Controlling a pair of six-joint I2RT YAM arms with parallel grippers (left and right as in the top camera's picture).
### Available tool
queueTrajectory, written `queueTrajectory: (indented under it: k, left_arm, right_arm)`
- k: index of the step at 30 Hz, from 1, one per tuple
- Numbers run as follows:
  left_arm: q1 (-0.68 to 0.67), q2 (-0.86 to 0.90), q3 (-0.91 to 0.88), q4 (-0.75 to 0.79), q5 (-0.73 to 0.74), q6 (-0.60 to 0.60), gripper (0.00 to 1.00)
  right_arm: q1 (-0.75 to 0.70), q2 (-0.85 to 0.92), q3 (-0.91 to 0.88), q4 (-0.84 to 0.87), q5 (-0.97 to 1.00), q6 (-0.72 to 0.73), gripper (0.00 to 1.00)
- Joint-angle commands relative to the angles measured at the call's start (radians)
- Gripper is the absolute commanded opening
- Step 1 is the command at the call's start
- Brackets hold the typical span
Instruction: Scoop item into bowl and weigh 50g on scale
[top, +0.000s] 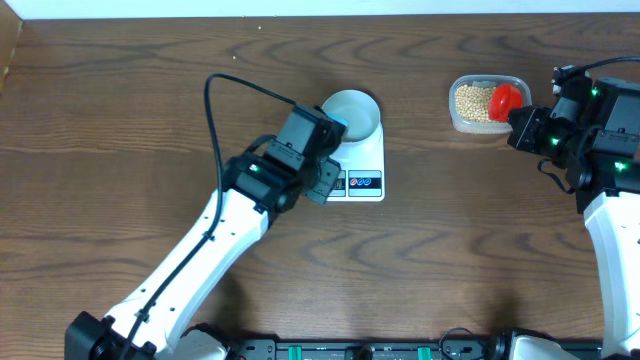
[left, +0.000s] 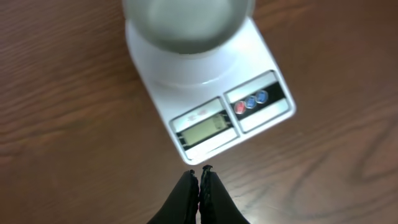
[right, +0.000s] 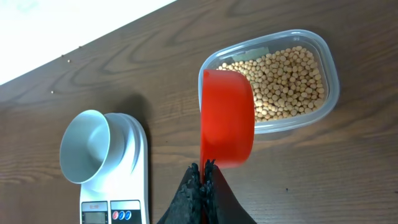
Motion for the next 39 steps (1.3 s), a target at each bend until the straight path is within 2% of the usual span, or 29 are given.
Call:
queueTrajectory:
  k: [1,31,39]
  left_arm:
    - [0.051,-0.003,-0.003,-0.004,-0.005,-0.015,0.07]
    - [0.072,-0.003,-0.003,-0.023,0.034,-0.007,0.07]
    - [0.072,-0.004,-0.003,-0.031,0.103,0.023,0.08]
  right_arm:
    - [-0.004,-0.019,0.021,0.000,0.005,-0.018,0.01]
    - [-0.004,-0.019,0.021,0.000,0.016,-0.018,0.01]
    - [-0.004,-0.019,0.021,0.000,0.016,-0.018,0.01]
